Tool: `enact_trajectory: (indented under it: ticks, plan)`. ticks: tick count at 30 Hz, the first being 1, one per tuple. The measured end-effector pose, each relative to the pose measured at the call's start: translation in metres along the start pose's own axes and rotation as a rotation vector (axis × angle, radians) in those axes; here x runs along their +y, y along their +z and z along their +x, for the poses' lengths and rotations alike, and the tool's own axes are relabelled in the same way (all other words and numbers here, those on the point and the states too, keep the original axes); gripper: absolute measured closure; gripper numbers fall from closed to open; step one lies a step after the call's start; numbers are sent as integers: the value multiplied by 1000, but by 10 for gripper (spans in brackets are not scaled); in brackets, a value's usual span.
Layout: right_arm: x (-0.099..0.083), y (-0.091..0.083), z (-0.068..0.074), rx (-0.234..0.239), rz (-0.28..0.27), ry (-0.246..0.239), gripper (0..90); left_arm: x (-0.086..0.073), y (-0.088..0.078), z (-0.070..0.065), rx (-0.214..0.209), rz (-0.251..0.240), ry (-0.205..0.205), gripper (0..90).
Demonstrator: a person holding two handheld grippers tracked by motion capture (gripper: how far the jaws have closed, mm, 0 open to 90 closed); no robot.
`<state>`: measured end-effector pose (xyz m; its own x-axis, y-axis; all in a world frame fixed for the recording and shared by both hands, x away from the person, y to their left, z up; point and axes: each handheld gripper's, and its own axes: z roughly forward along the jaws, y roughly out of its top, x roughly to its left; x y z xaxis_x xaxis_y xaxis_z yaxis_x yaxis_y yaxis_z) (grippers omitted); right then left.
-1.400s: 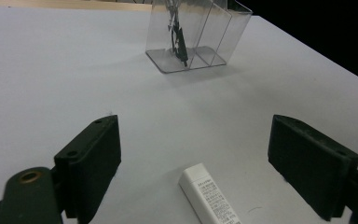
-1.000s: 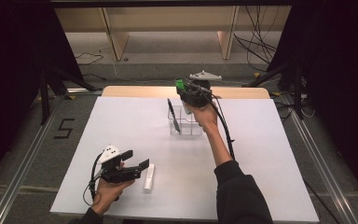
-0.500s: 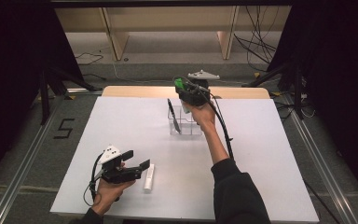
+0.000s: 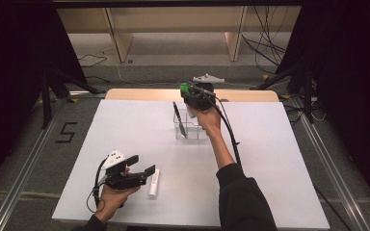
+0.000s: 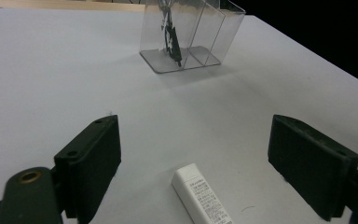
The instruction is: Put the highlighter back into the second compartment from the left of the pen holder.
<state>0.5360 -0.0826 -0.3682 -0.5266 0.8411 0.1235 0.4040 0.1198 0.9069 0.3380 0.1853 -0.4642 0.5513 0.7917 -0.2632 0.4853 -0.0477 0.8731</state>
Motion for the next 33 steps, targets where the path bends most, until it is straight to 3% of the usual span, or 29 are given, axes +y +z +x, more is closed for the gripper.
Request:
enact_trajectory:
  ticks: [33]
  plan:
    - [-16,11,-7,-35,35,18,674,-2,5,-4,-3,38,9,169]
